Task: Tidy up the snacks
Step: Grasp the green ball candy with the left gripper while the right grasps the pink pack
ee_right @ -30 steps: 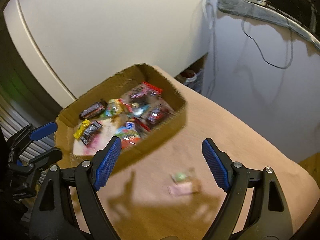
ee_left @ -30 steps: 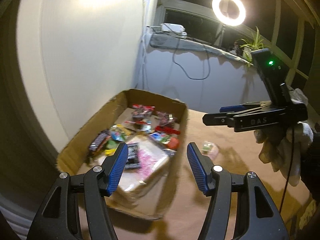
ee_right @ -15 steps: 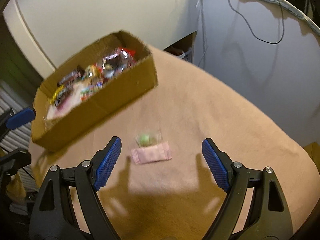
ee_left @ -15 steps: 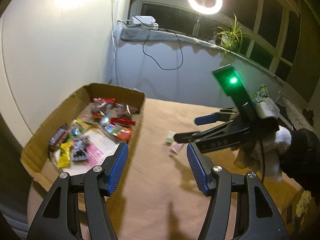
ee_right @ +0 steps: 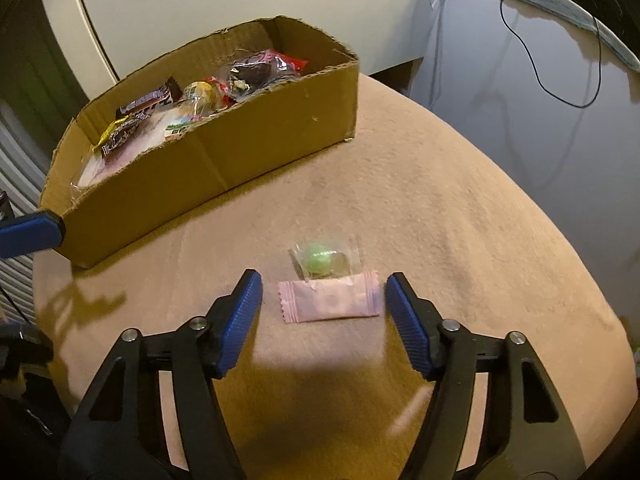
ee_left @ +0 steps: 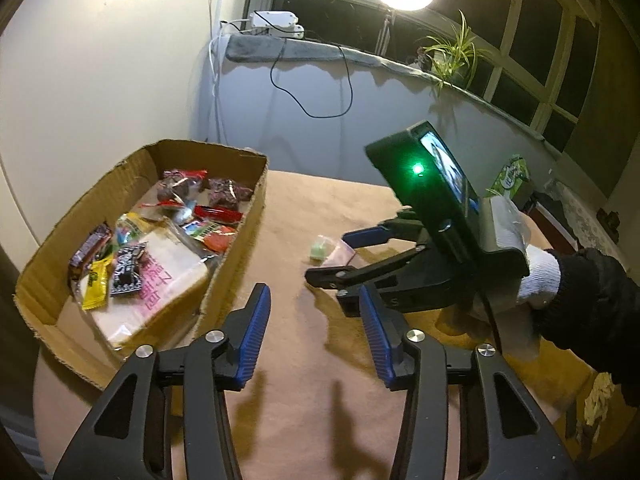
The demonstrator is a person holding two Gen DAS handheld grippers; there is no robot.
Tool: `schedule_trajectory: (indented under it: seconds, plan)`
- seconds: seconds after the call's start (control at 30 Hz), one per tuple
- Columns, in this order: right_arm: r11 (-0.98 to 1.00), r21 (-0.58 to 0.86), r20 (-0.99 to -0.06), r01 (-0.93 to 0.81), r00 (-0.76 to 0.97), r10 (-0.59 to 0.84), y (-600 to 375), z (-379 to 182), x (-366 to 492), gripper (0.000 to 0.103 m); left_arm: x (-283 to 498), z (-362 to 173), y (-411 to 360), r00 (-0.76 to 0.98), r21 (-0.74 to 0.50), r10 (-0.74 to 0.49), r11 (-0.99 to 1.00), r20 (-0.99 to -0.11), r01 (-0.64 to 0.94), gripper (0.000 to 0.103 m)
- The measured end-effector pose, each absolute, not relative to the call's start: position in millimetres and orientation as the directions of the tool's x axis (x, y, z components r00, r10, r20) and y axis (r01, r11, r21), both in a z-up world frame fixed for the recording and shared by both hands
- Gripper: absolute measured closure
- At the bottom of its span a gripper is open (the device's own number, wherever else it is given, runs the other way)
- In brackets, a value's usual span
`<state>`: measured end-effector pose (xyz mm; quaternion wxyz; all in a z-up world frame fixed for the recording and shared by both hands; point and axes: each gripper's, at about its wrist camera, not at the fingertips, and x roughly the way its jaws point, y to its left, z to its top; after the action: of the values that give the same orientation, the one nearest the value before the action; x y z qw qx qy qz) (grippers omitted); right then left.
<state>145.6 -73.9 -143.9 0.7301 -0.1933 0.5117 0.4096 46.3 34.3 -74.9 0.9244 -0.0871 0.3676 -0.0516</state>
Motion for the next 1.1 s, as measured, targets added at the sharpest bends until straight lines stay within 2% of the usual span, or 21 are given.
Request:
schedule_trajectory:
  seconds: [0.17, 0.43, 0.73, 1.1]
  plan:
    - [0.57, 0.083, -0.913, -0.817, 0.167, 0.372, -67.2, -145.7, 144.7, 0.051, 52.2, -79.1, 33.3, 0.716, -0.204, -0.164, 0.979, -0.678, 0.032, 0.059]
    - [0.554, 0.093, -0.91, -0.827, 0.154, 0.384, -79.1, -143.0, 151.2, 0.065, 67.7, -90.8, 20.8, 0.692, -0.199, -0.181, 0.978, -0.699, 0.055, 0.059]
    - [0.552, 0.091, -0.912, -0.829, 0.152, 0.38, -99.6, -142.8, 162.9, 0.066, 90.9, -103.3, 13.6, 0.667, -0.203, -0.187, 0.978, -0.721, 0.056, 0.059]
    - [0.584, 0.105, -0.909, -0.805, 0.16, 0.384, -131.9, -139.5, 182.0, 0.066, 137.1, -130.9, -6.3, 0.627, -0.117, -0.099, 0.993, -0.773, 0.013, 0.065]
